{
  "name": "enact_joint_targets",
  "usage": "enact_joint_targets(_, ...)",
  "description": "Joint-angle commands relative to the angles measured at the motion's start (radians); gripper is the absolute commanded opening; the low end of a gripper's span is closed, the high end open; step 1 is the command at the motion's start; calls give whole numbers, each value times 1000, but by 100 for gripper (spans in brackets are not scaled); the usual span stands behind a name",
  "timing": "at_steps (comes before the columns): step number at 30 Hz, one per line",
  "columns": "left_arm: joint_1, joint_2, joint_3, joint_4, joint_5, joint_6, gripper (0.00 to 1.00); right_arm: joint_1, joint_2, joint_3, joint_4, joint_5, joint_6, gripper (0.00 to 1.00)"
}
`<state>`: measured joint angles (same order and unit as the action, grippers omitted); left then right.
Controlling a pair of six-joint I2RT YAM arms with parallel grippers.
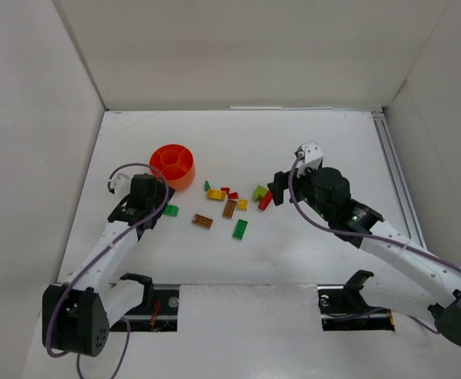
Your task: Sort the legos into containers by color
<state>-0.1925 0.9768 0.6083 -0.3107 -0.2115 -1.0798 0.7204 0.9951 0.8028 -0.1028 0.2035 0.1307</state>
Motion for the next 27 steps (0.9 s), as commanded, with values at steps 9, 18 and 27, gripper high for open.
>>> enact_joint_targets(9, 13, 152, 5, 80, 21, -74, 76, 4, -26, -5, 48, 169, 10, 100)
enact_joint_targets(18, 13, 184, -4, 53, -17, -189, 59, 4, -6, 4, 48, 200, -28, 100)
enact_joint_targets(27, 13, 284, 41, 18, -39, -207, 57, 4, -6, 4, 48, 252, -28, 100)
